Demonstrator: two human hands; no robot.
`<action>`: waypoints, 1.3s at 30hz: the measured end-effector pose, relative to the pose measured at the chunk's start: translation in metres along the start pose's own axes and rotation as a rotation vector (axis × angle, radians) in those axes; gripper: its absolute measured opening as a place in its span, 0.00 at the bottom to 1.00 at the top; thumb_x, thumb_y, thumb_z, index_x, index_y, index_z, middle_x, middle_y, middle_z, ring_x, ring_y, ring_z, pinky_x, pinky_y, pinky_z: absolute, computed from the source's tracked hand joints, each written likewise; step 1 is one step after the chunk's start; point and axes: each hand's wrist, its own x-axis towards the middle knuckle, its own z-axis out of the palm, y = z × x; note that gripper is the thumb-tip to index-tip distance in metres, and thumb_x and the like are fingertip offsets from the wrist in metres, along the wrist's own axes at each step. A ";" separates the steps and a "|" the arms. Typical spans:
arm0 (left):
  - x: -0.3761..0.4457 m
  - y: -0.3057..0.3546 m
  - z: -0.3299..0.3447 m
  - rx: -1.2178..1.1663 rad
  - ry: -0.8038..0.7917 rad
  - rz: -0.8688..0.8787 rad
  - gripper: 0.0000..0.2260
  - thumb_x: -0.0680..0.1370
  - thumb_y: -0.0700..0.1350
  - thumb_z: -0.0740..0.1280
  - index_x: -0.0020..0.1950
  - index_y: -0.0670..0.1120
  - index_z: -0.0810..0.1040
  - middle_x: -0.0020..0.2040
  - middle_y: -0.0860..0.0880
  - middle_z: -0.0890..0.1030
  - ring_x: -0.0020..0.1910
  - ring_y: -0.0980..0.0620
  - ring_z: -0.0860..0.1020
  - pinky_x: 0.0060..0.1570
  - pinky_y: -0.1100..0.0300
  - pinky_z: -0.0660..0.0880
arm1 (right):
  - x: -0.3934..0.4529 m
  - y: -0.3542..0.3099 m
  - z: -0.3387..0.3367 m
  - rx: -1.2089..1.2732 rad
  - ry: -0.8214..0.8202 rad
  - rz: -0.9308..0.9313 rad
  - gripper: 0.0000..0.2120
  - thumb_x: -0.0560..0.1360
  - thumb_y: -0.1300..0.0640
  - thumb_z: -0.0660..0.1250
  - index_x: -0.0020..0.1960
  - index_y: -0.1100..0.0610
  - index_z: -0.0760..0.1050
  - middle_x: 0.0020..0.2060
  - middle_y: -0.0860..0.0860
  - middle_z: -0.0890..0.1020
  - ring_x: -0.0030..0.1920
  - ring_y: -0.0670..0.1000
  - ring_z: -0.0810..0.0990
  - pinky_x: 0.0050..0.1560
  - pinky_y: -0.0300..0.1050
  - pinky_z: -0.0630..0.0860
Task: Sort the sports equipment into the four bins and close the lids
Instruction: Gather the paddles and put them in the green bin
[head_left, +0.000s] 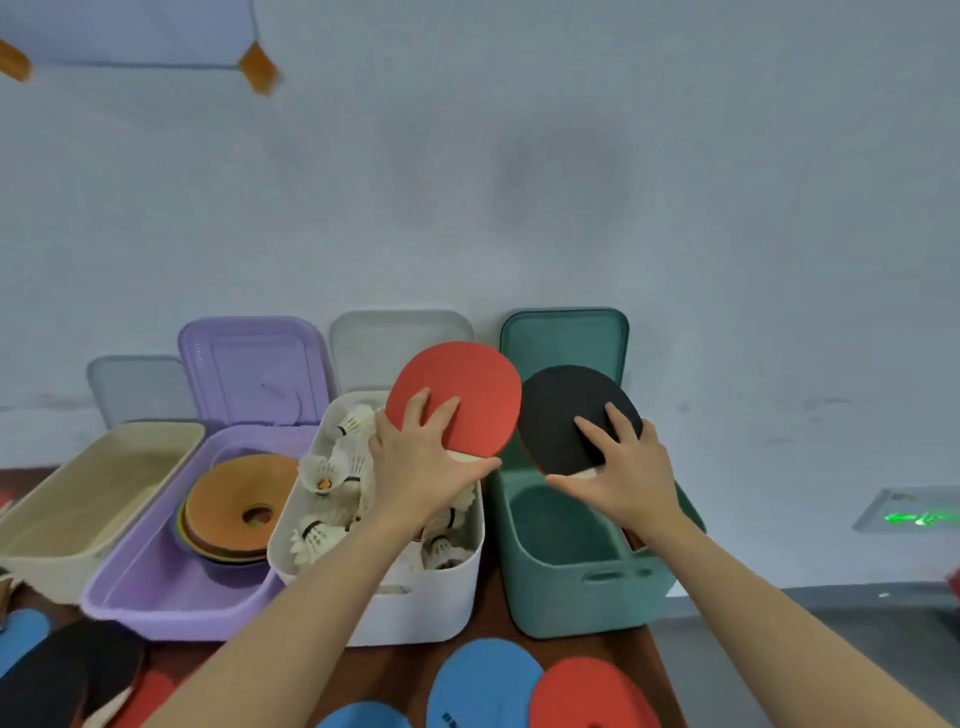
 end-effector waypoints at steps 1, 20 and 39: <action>0.011 0.003 0.004 0.010 0.004 -0.009 0.40 0.61 0.71 0.68 0.70 0.62 0.63 0.74 0.54 0.58 0.69 0.39 0.56 0.69 0.42 0.57 | 0.010 0.003 0.007 -0.011 -0.041 -0.005 0.46 0.56 0.21 0.54 0.69 0.41 0.67 0.72 0.53 0.65 0.66 0.67 0.65 0.62 0.60 0.69; 0.061 0.039 0.078 0.170 -0.098 -0.008 0.40 0.61 0.71 0.67 0.71 0.60 0.63 0.74 0.53 0.58 0.70 0.37 0.55 0.68 0.43 0.55 | 0.059 0.021 0.056 0.374 -0.055 -0.134 0.29 0.76 0.37 0.44 0.75 0.46 0.57 0.72 0.47 0.66 0.72 0.49 0.63 0.70 0.51 0.57; 0.046 0.068 0.173 0.237 -0.588 0.040 0.39 0.70 0.70 0.59 0.76 0.57 0.50 0.77 0.46 0.47 0.71 0.31 0.52 0.69 0.40 0.52 | 0.059 0.077 0.069 -0.261 -0.345 -0.214 0.39 0.70 0.41 0.29 0.71 0.52 0.64 0.69 0.50 0.70 0.70 0.54 0.64 0.64 0.55 0.47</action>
